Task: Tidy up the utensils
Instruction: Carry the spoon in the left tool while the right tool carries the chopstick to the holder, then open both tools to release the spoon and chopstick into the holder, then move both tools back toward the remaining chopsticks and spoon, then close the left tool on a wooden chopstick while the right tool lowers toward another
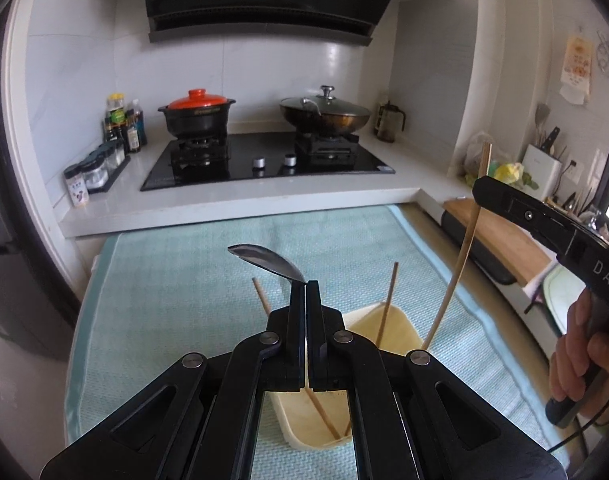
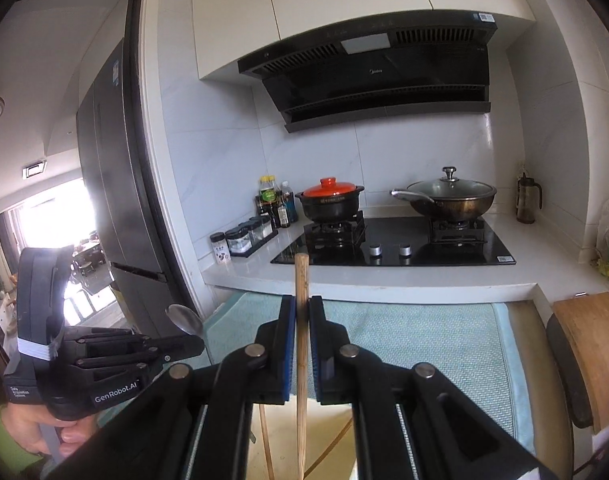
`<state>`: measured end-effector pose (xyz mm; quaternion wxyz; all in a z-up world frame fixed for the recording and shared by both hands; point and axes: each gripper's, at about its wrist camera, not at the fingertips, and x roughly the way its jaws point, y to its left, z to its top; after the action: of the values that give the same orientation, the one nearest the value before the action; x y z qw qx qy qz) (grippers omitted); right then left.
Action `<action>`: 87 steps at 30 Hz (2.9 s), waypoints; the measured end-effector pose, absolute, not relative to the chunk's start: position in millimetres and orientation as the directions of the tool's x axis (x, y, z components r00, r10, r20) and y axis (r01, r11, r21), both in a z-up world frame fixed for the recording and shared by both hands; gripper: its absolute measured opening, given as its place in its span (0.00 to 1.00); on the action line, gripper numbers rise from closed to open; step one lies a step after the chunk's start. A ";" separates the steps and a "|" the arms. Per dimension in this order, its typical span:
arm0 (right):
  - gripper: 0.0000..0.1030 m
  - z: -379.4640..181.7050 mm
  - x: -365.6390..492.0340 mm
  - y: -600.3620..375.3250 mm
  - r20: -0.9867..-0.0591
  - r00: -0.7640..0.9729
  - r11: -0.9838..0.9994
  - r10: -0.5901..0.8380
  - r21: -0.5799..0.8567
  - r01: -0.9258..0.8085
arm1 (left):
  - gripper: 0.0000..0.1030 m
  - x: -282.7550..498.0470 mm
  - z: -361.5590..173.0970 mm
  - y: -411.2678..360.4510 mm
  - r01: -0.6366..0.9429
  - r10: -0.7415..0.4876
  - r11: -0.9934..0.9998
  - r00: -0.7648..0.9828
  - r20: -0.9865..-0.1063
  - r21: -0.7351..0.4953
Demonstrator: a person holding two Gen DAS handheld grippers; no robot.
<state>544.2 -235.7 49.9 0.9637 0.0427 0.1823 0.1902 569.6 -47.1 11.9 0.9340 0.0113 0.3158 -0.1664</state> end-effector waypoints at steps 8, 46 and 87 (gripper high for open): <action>0.07 -10.8 573.7 -221.1 -0.499 0.774 0.918 0.389 0.143 -0.369 | 0.00 586.5 -34.2 -46.3 0.297 -0.281 0.950 0.692 -0.665 -0.093; 0.71 -66.6 253.1 -312.6 -0.618 0.768 0.985 0.169 0.072 -0.159 | 0.98 251.9 -110.7 56.7 0.064 -0.125 0.992 0.659 -0.741 -0.111; 0.28 -165.1 290.9 -292.9 -0.805 0.544 0.972 0.235 0.198 -0.127 | 0.97 378.2 -152.3 9.8 0.156 -0.361 0.932 0.461 -0.811 -0.326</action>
<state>290.9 -292.9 -165.1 0.8768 0.0583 0.4660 0.1031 378.2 9.8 -152.3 0.8484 -0.1032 0.4965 -0.1522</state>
